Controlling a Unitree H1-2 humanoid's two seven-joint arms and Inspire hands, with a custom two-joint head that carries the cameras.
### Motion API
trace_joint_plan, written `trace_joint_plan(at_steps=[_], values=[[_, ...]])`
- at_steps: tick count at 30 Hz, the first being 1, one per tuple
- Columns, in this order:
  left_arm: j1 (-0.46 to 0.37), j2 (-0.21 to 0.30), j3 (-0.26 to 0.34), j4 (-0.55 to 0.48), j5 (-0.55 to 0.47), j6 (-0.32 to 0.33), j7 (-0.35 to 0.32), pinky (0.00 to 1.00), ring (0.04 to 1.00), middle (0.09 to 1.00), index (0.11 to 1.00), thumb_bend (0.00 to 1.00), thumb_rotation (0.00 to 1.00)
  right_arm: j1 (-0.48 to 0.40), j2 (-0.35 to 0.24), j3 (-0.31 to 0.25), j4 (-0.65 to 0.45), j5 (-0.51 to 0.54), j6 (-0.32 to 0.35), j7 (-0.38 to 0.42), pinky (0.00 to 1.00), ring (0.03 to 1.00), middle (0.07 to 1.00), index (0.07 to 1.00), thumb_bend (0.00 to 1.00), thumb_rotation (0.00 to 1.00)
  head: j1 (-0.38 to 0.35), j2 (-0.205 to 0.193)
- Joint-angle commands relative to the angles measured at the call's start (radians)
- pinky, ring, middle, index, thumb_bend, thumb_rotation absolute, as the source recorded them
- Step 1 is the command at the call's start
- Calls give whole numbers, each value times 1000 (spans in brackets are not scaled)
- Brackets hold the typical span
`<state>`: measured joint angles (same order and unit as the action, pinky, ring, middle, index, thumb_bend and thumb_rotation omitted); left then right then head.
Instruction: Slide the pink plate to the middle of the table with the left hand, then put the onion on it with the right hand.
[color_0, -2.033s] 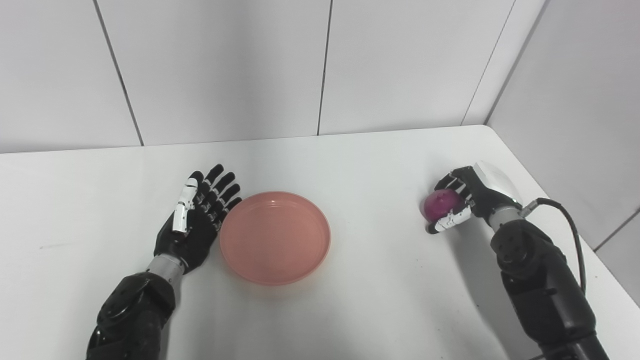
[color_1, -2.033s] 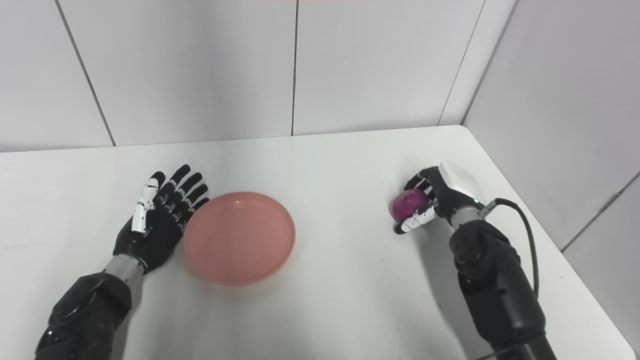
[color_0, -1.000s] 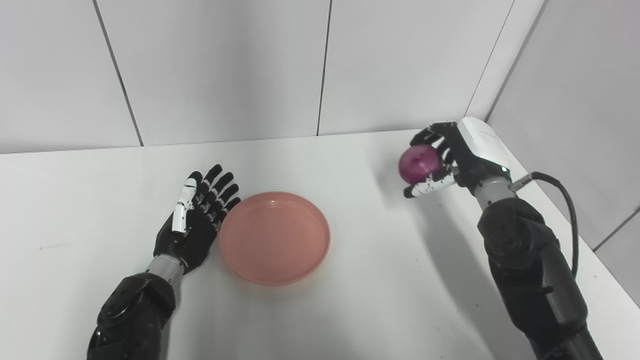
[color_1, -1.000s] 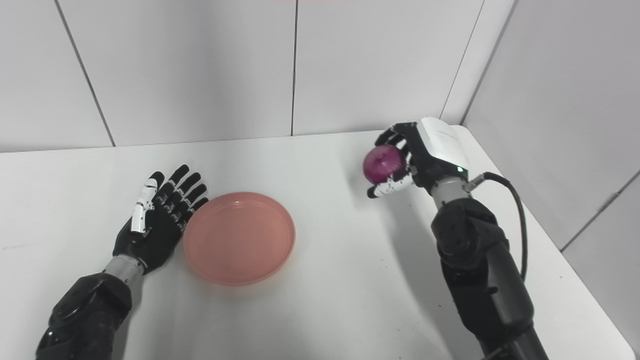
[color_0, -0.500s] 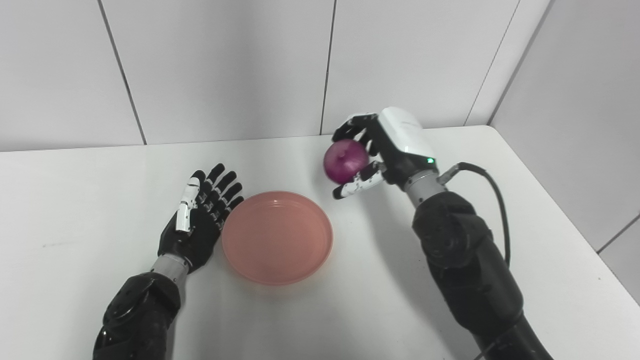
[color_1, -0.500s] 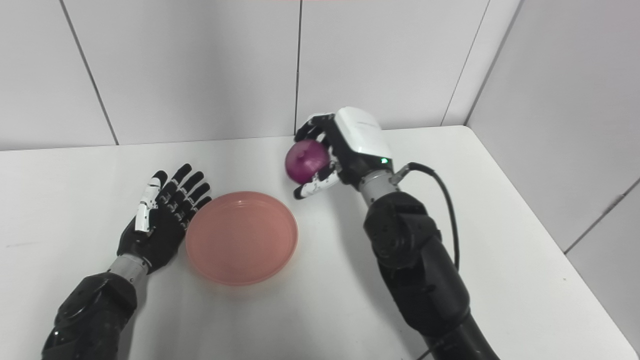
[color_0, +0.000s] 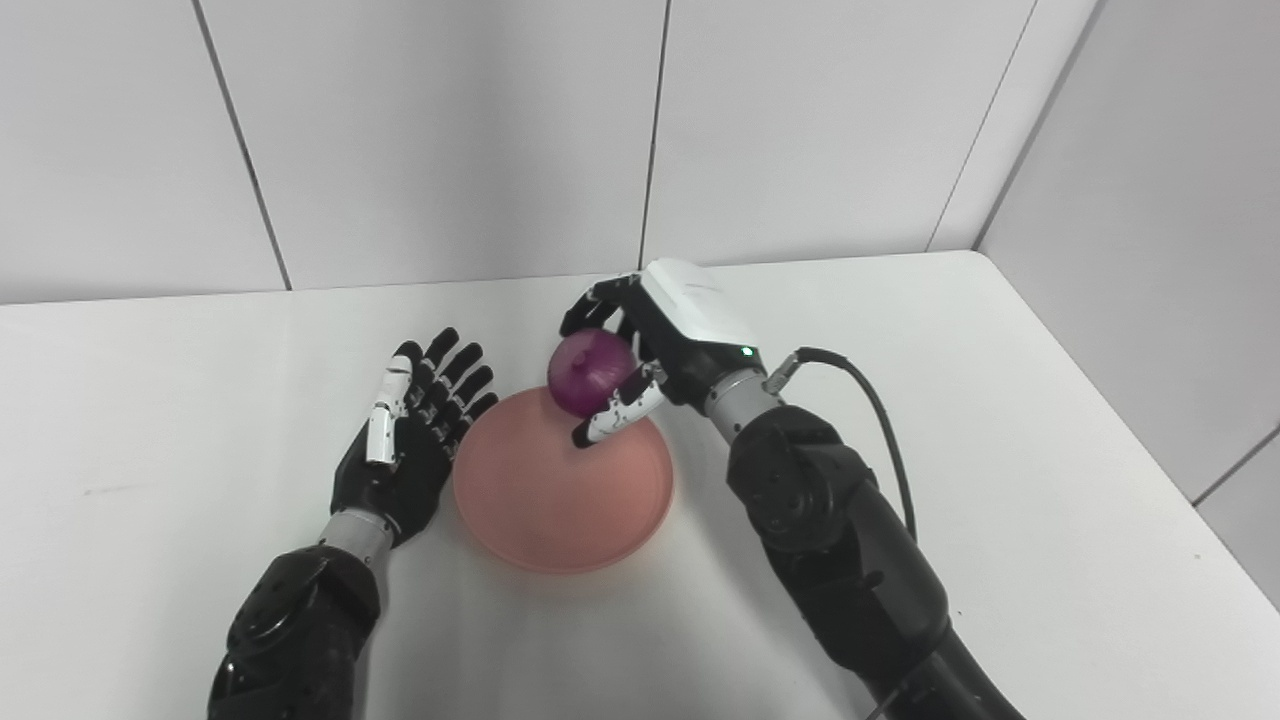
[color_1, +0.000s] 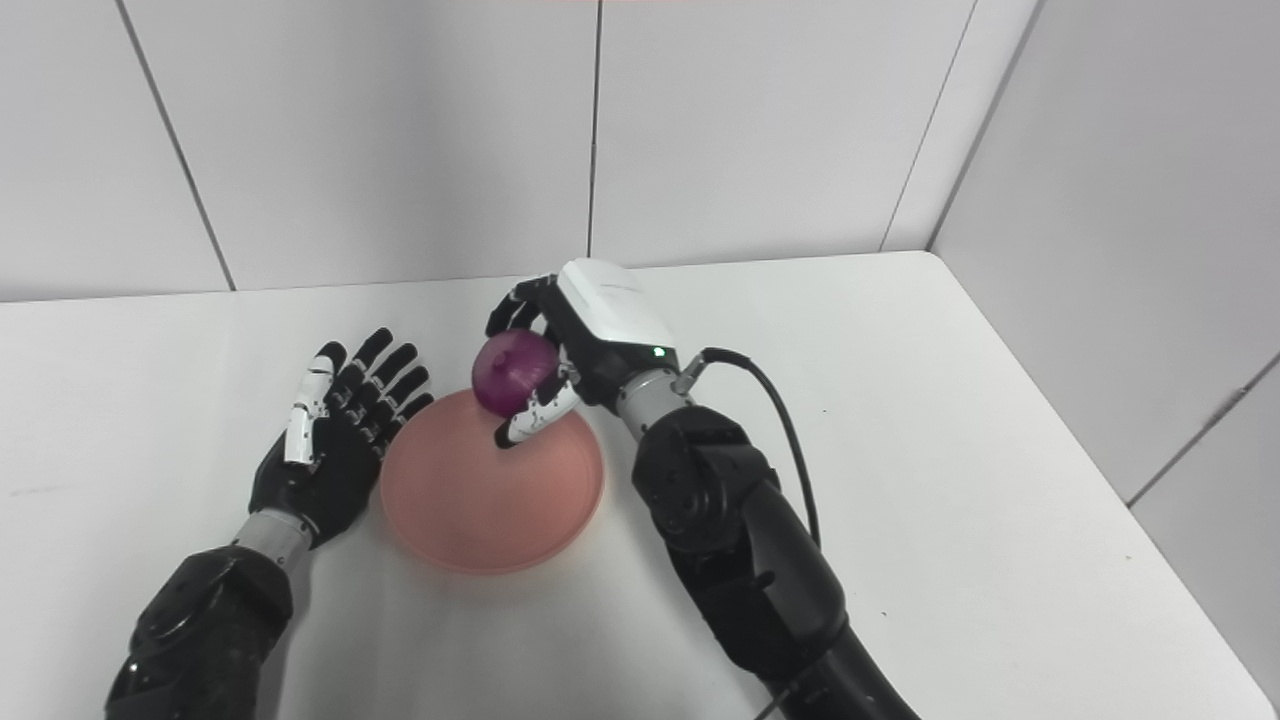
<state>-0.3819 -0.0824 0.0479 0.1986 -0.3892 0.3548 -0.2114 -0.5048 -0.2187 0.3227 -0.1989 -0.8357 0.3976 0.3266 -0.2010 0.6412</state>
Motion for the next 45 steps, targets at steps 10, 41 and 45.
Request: trace_joint_plan(at_steps=[10,41,45], values=[[33,-30,-25,9,35,37,67,930,943,945,947,385,1000,-6,35,46,89,30,-75,-67,283,378,434,530,524,3,68,1],[28,-46,-24,13,60,21,102,911,935,936,931,386,1000,76,6,80,8,-14,0,33,721,818,852,871,998,397,80,16],[27,-48,-22,15,65,19,99,916,938,938,934,384,1000,82,-7,82,-16,-12,-7,60,832,862,889,914,1000,495,78,15]])
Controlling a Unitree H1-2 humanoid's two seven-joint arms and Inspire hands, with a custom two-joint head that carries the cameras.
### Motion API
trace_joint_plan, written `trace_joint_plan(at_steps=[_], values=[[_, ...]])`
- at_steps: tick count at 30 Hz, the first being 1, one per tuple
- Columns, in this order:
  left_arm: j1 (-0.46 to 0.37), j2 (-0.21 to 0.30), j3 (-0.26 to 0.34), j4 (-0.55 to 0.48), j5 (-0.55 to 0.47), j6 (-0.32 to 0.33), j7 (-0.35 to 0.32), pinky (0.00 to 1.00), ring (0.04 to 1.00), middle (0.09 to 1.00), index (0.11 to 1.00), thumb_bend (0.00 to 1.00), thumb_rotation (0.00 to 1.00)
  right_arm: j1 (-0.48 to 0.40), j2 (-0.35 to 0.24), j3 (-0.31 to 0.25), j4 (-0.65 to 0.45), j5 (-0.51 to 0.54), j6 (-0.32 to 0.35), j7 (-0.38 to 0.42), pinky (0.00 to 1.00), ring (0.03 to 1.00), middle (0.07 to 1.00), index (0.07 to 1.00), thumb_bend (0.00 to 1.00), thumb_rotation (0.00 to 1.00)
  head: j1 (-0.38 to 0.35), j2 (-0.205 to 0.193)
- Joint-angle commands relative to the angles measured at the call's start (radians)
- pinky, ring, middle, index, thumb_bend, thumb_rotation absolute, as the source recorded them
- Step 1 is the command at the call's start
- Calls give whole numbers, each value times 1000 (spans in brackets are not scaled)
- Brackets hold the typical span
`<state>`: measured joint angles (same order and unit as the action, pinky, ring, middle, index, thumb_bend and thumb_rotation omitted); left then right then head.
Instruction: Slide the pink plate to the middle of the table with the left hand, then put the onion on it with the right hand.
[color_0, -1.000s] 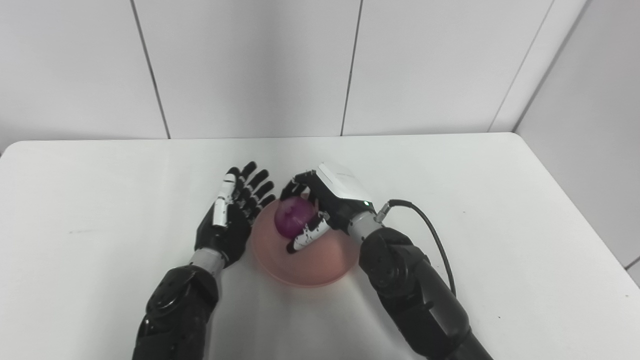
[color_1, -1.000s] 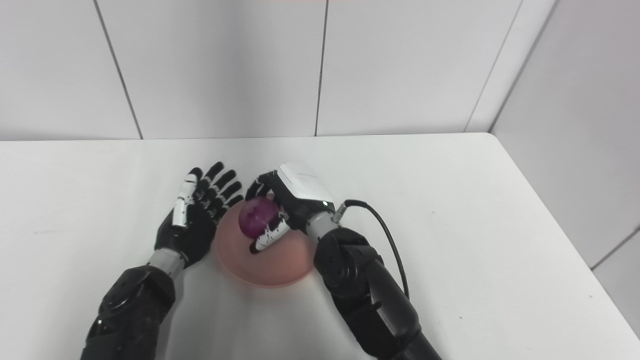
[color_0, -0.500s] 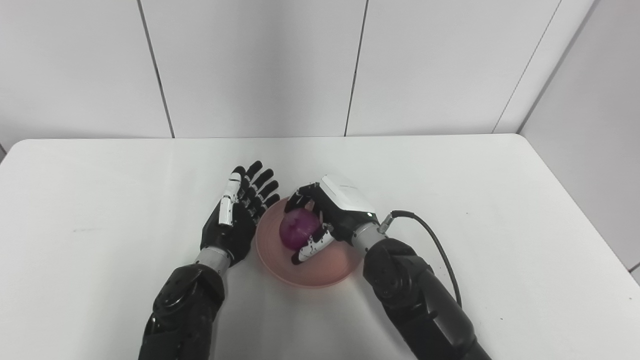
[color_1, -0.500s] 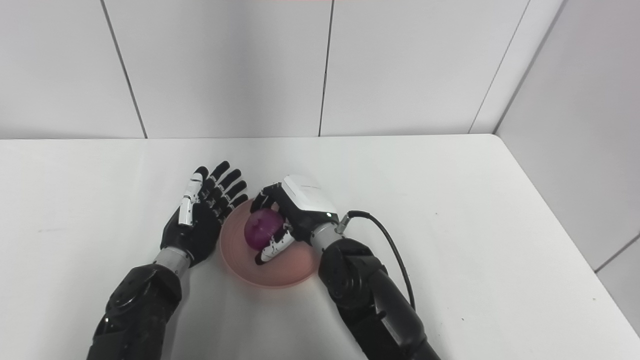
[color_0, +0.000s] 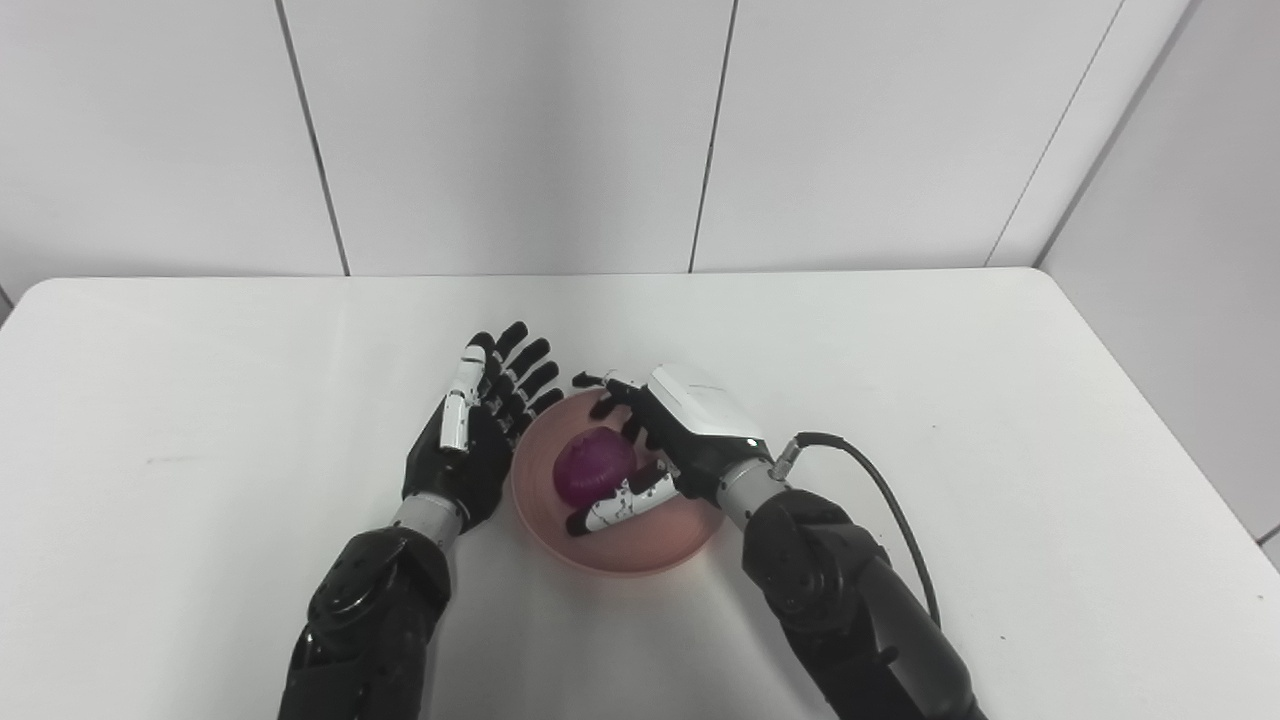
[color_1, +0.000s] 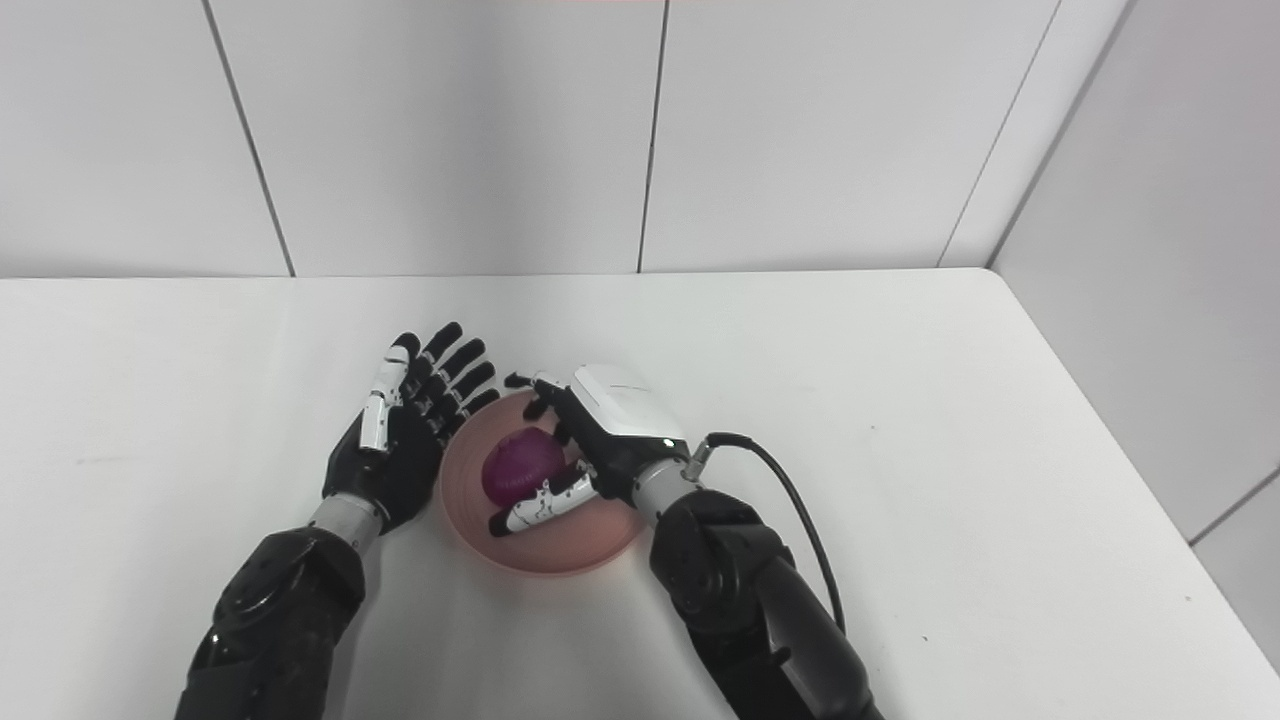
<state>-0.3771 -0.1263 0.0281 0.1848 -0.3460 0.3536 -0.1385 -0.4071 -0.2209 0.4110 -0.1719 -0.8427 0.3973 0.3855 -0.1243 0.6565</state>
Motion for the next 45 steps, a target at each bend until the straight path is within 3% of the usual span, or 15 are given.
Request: trace_joint_plan(at_steps=[1,4,8,13,19,24,25,27,28,33,36,45], values=[[22,-4,-2,29,22,21,26,917,939,939,934,384,1000,-14,-10,-7,-50,-2,-16,2,848,868,894,918,1000,505,1,2],[22,-3,-2,29,20,21,22,922,943,941,936,385,1000,-8,-16,-19,-69,16,-31,-1,881,886,917,945,1000,542,1,4],[23,-3,1,19,9,35,17,930,950,950,941,383,1000,8,7,-64,-109,70,-33,-34,812,866,905,934,1000,528,-1,5],[21,-2,5,24,4,37,15,932,955,955,948,381,1000,10,13,-97,-175,65,-19,-49,751,860,902,929,1000,566,-6,3],[20,-6,9,26,2,32,18,927,940,940,928,386,1000,39,37,-200,-228,136,-50,-138,753,853,896,919,1000,633,-9,2],[19,-2,5,28,9,31,18,940,941,944,936,390,1000,73,48,-268,-237,167,-79,-235,753,862,910,926,858,748,-11,1],[20,-1,5,26,9,33,19,936,940,943,935,389,1000,78,48,-275,-241,158,-71,-246,752,850,894,920,819,856,-11,1],[19,-2,6,27,8,33,19,936,940,943,936,386,1000,96,57,-295,-245,150,-50,-272,653,794,874,909,804,940,-12,1],[20,-2,7,27,7,32,19,936,940,942,936,385,1000,108,68,-308,-247,163,-40,-279,673,804,879,910,781,975,-13,0],[21,1,6,31,9,25,17,926,933,936,933,389,1000,166,106,-363,-227,229,-53,-322,735,837,885,912,733,1000,-14,0],[21,3,6,31,7,25,13,930,941,942,937,390,1000,189,121,-390,-207,281,-86,-356,765,856,892,907,647,1000,-15,-2],[21,3,7,24,6,36,19,929,941,943,939,391,1000,233,158,-456,-192,455,-58,-377,837,904,924,926,463,1000,-10,-5]])
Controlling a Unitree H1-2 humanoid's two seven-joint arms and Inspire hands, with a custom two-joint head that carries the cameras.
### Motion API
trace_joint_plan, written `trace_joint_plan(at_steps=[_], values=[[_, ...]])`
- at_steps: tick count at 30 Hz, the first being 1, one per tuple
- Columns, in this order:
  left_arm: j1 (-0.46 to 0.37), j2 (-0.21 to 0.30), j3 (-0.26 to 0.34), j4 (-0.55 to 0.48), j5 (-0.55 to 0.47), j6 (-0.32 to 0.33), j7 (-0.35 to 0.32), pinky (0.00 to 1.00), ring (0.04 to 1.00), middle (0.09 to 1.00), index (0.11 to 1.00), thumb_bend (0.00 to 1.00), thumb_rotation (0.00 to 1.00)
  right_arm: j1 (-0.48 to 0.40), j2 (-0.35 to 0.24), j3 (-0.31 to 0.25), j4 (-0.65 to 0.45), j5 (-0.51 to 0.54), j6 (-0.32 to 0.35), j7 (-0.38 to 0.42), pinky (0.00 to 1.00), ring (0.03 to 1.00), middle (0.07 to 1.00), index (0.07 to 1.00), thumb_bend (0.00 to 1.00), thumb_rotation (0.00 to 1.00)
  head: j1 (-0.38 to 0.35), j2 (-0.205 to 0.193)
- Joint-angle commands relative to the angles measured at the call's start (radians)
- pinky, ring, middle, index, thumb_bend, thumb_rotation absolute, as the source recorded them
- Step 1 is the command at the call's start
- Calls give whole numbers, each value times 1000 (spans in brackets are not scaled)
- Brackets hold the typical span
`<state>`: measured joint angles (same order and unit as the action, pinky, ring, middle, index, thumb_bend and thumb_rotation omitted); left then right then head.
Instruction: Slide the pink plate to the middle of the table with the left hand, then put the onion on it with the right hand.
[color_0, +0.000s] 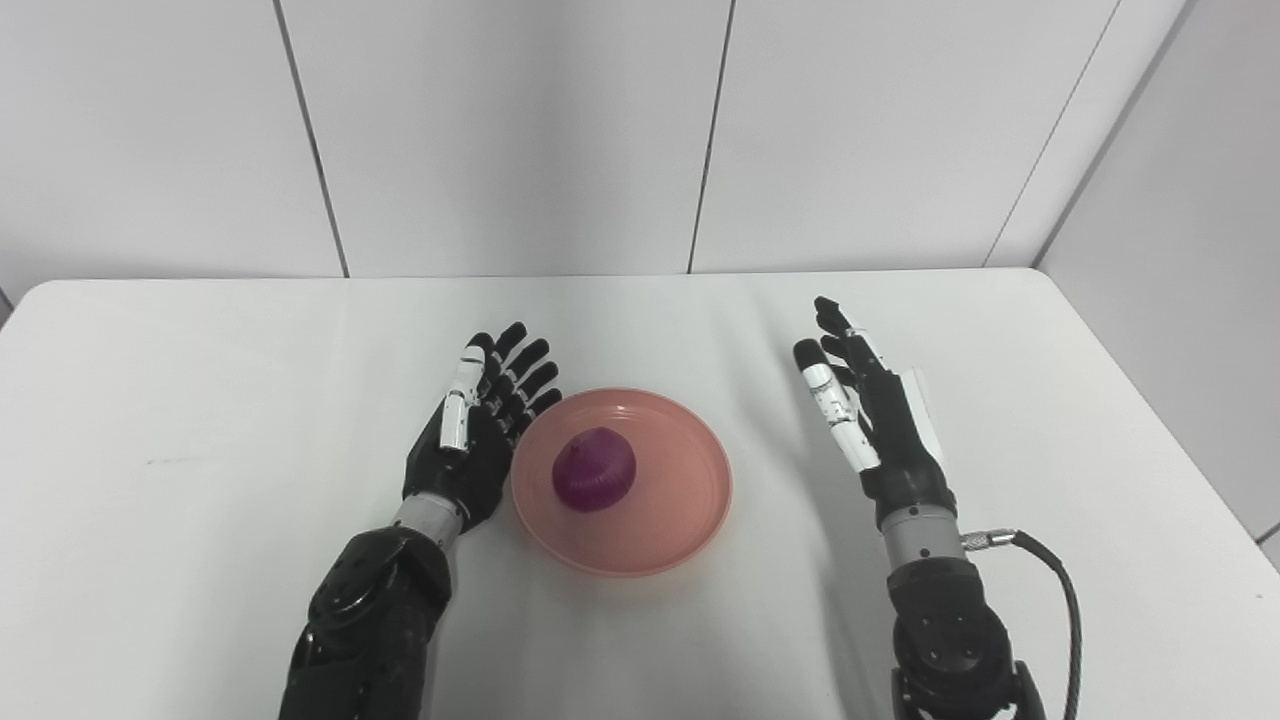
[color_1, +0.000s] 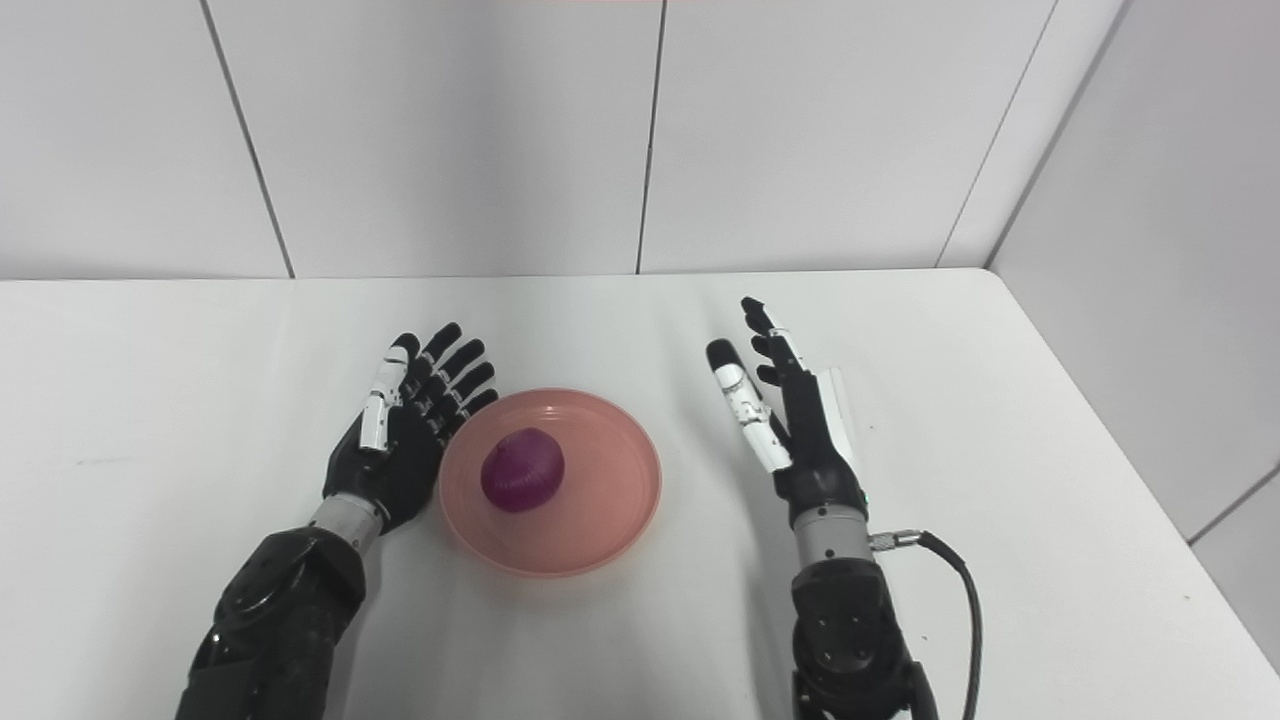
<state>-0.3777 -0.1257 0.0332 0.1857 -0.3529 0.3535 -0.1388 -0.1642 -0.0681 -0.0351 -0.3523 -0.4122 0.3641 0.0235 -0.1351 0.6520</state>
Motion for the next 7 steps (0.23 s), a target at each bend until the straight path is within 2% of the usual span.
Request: trace_joint_plan(at_steps=[1,5,7], values=[[22,3,2,23,13,36,18,929,941,942,938,392,1000,-7,3,-12,-7,36,-22,-12,862,925,927,925,443,1000,1,-1],[23,6,-1,24,14,31,13,936,947,948,944,388,1000,3,21,-28,18,95,-13,-24,945,989,957,930,421,1000,5,-2],[24,7,-1,24,13,28,11,938,948,949,944,387,1000,9,39,-36,36,114,-21,-43,906,970,970,914,395,1000,7,-2]])
